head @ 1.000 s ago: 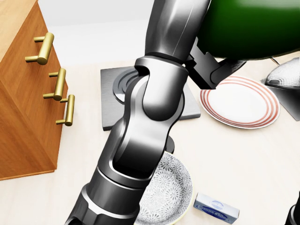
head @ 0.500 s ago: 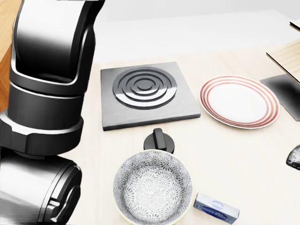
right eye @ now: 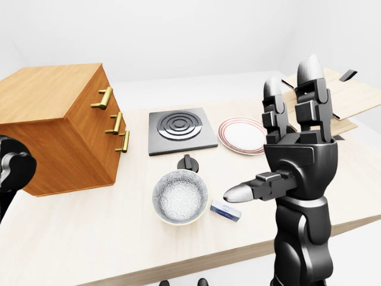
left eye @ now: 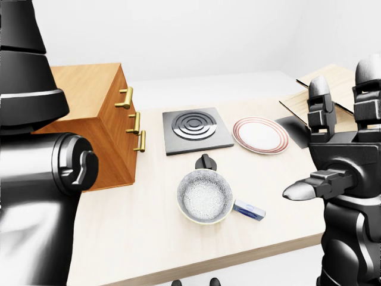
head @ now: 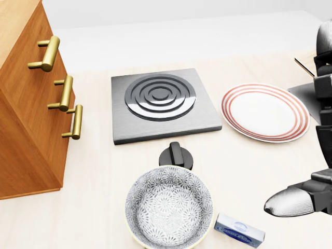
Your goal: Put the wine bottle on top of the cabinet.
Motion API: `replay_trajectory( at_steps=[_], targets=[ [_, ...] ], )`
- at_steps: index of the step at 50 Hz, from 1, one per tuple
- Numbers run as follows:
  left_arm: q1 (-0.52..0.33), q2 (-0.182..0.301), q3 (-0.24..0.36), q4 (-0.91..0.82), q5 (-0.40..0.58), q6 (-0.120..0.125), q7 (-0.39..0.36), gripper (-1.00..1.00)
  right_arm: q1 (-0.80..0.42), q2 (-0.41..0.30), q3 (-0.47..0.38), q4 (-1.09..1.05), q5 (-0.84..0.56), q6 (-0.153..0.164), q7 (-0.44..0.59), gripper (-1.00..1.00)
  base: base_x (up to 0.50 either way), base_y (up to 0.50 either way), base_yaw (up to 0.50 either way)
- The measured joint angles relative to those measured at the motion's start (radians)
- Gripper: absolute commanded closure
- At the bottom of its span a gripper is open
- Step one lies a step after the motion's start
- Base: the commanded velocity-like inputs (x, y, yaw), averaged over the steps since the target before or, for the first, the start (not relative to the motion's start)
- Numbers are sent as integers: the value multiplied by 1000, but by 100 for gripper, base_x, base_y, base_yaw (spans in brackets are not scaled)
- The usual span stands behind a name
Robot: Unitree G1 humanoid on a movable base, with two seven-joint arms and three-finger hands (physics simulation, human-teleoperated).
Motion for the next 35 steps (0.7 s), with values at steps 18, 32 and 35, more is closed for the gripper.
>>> replay_trajectory(
  at_steps=[18, 32, 35],
  targets=[
    [12, 196, 34, 204, 14, 0, -169, 100, -13, 8, 3, 43, -50, 0, 51, -100, 0, 0, 0],
    [81, 272, 71, 394, 9, 0, -184, 100, -15, 12, 9, 53, -65, 0, 66, -100, 0, 0, 0],
    [99, 281, 79, 455, 2, 0, -173, 100, -16, 13, 11, 57, -69, 0, 69, -100, 0, 0, 0]
  ],
)
